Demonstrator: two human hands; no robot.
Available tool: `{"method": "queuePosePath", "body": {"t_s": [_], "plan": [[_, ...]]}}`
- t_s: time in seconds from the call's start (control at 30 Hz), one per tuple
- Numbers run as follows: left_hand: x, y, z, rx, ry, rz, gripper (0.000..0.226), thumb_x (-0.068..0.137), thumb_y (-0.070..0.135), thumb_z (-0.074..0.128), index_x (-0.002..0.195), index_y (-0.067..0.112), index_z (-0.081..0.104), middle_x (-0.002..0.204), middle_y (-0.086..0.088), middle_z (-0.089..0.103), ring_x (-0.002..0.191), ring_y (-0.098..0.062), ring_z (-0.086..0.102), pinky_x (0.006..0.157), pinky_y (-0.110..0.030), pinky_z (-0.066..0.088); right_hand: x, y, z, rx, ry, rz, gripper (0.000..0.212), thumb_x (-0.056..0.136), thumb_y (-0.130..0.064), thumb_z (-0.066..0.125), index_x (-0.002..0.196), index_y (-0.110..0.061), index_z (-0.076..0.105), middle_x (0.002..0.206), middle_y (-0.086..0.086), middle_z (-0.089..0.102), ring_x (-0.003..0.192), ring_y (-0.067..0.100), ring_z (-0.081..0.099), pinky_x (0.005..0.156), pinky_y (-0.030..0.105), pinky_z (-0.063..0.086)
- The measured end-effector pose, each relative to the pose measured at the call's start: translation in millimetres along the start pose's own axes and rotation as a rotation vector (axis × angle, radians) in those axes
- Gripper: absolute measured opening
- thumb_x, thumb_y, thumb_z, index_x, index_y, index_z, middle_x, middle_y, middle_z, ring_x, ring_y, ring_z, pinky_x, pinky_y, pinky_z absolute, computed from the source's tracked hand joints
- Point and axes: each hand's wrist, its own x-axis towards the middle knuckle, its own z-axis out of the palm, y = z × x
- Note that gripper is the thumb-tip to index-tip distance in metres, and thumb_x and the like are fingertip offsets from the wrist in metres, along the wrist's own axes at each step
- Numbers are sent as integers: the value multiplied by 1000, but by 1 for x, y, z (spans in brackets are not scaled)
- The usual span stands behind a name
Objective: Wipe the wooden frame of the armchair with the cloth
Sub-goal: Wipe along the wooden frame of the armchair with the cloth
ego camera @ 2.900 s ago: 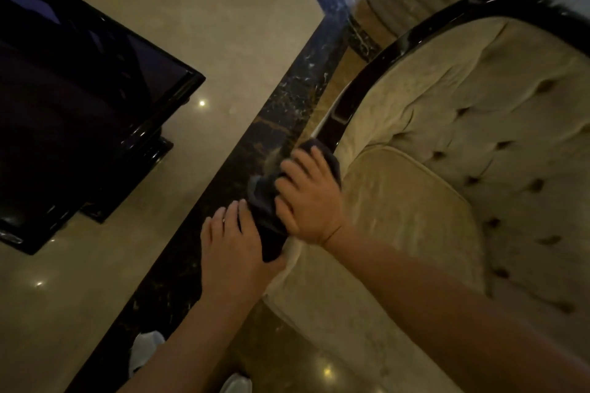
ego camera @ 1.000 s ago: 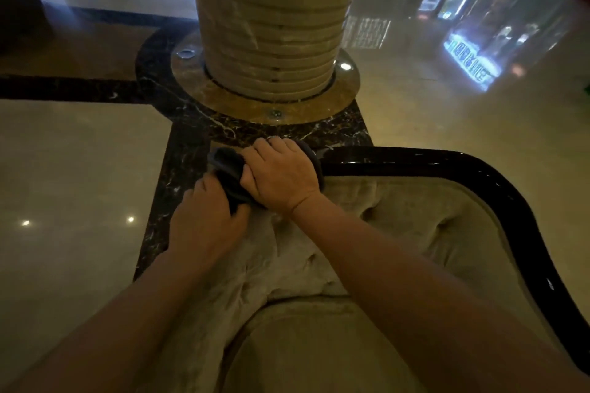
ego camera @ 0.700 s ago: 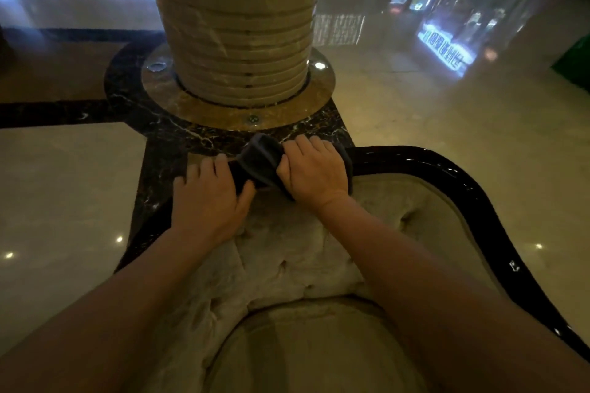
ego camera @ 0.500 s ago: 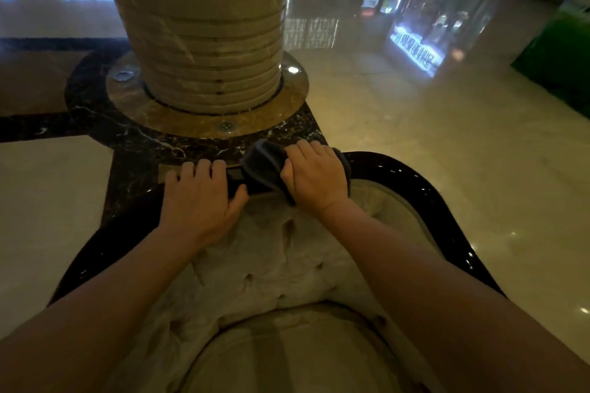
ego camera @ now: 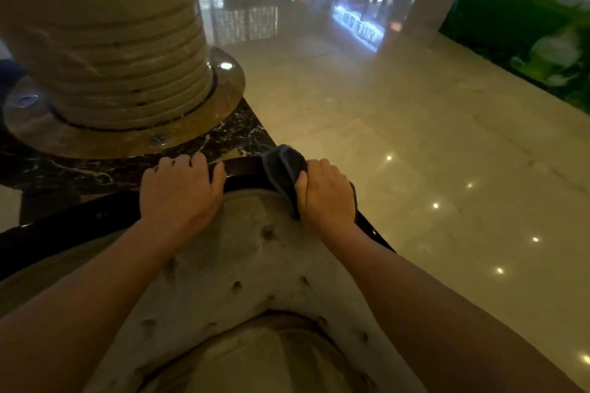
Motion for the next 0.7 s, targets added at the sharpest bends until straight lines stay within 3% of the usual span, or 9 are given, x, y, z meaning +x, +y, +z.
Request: {"method": "queuePosePath", "body": {"t_s": [0.17,0.33,0.5,0.7], "plan": [[17,65,14,82,29,54,58,101,51,27,113,5,60,108,-22,66,101,-42,60,87,-54,47,-97,98,-5,8,-43,331,46,100,-48,24,106,-17,57,94,3,58,76,20,56,68,43,56],[23,143,36,134,10,250,57,99,49,29,106,3,63,107,-24,67,102,-44,58,93,-59,39,-152,134,-18,-218,-105,376,41,102,-45,28,109,-16,56,93,4,58,76,20,53,68,39,52],[-9,224,73,276,-67,509,57,98,50,27,115,11,65,120,-18,65,118,-39,51,105,-58,29,-191,156,-33,-235,-123,441,40,101,-46,33,114,-15,54,98,6,59,80,22,54,71,37,48],[-57,273,107,338,-165,635,54,101,46,24,124,11,59,129,-19,59,124,-43,45,112,-59,19,-219,169,-44,-215,-118,468,45,100,-46,36,126,-11,50,111,12,61,95,29,57,84,45,50]]}}
